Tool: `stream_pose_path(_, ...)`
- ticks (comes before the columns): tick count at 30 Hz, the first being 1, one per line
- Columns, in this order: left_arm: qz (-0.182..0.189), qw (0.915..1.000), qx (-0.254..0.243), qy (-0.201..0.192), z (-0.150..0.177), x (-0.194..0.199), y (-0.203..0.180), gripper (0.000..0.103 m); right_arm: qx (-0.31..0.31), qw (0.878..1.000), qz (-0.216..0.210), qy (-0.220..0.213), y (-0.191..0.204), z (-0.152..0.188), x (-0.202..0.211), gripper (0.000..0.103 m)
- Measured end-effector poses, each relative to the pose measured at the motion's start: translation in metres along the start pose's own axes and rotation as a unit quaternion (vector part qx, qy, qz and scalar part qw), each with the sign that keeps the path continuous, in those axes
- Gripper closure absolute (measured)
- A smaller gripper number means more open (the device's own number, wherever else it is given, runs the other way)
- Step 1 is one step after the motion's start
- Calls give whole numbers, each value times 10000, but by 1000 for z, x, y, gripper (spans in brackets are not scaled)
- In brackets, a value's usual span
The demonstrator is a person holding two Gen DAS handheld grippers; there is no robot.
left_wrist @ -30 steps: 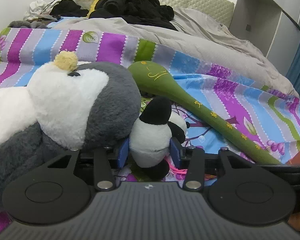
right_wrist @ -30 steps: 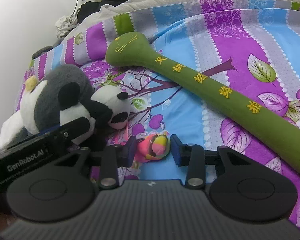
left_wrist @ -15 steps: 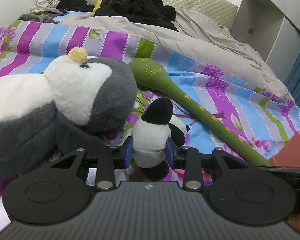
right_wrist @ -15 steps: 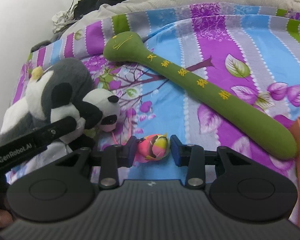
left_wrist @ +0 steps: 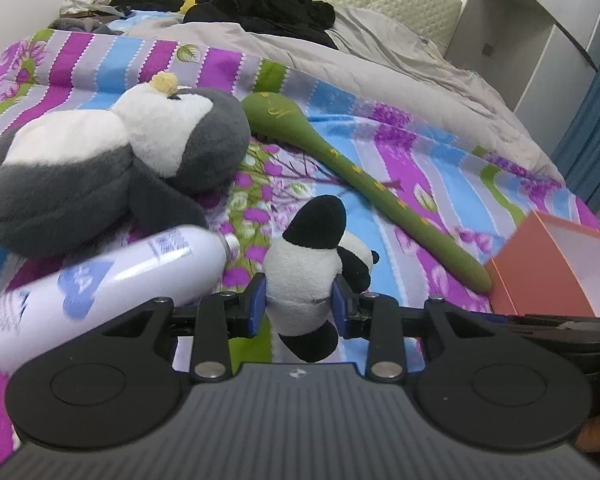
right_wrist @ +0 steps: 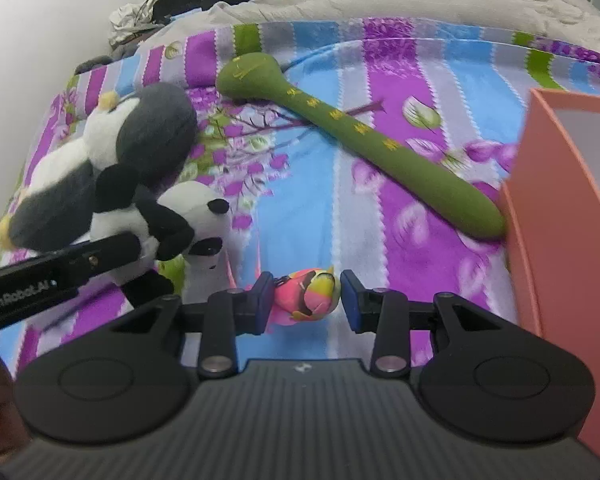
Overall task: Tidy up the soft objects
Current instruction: 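Carry the panda plush with the left tool while the right tool carries the bird toy to the box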
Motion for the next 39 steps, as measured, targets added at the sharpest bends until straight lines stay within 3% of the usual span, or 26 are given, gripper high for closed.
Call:
stream_pose_path(12, 139, 9998, -30, 139, 44, 67, -46, 64, 184, 9997, 154, -19, -13, 47, 71, 63)
stream_pose_path(22, 145, 9998, -42, 156, 68, 111, -60, 64, 180, 9998, 103, -68, -14, 74, 116, 63)
stream_pose_path(39, 100, 9999, -112, -41, 84, 176, -76, 64, 238, 9989, 77, -405, -11, 97, 181, 63)
Point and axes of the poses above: each gripper's, at about its wrist camera, not at the fingertips, and x roughly against the way its jaws point, y to its left, z to its underside, the point moved 3 cm from there along -x, roughly the way its jaws point, and after that the axes turned 10 degrees about z, right-handed, at the moved point
